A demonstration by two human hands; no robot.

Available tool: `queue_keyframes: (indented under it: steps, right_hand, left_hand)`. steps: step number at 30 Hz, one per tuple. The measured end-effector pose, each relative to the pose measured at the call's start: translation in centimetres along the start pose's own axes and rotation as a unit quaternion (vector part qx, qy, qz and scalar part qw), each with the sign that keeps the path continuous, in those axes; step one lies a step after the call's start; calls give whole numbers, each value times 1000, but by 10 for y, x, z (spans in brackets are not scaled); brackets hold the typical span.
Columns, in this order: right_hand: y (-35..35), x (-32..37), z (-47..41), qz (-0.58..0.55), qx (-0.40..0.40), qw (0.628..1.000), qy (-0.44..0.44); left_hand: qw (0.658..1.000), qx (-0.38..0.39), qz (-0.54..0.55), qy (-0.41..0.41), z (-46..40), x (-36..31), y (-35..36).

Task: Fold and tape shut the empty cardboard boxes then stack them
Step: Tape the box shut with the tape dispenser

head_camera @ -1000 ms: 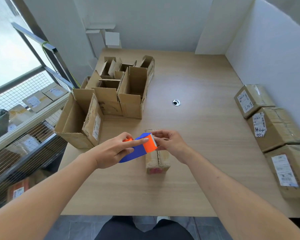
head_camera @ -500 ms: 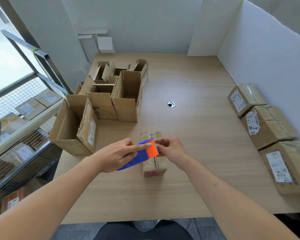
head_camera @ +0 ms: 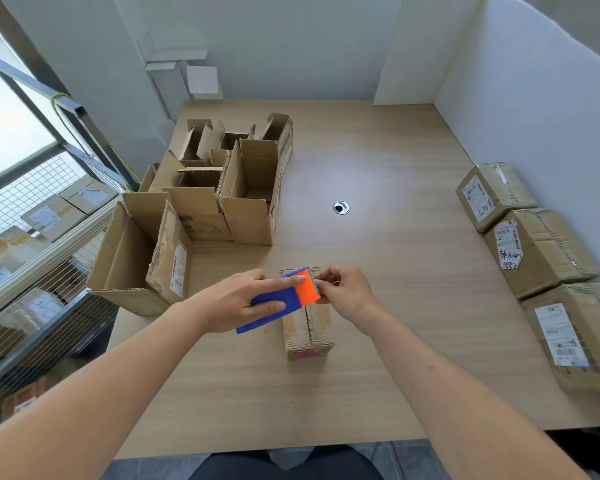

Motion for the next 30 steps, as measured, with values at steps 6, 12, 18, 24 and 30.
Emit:
queue_keyframes:
  steps: [6,12,18,24,30]
  right_hand:
    - [3,-5,-3,15,-7,1000,20]
    - [-21,-8,-8,14,-47,998,41]
    - [-23,-2,-14,17,-60,998,31]
    - [-22,-16,-6,25,-34,998,53]
    - [-28,-45,17,28,-26,997,67]
  left_hand:
    - [999,22,13,-20,-2,12,3]
    - [997,45,28,-48,9,37,-8]
    - [996,41,43,-63,5,40,-10]
    - [995,56,54,-64,9,37,-1]
    - [994,81,45,-52,25,30,15]
Point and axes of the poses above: each hand's wrist, its own z-axis away from the middle knuckle, its own y-axis out of the palm, x = y × z, the point moved 5 cm from there along -z, towards the middle knuckle, and after that the axes turned 4 degrees about -y, right-handed, at the moved point
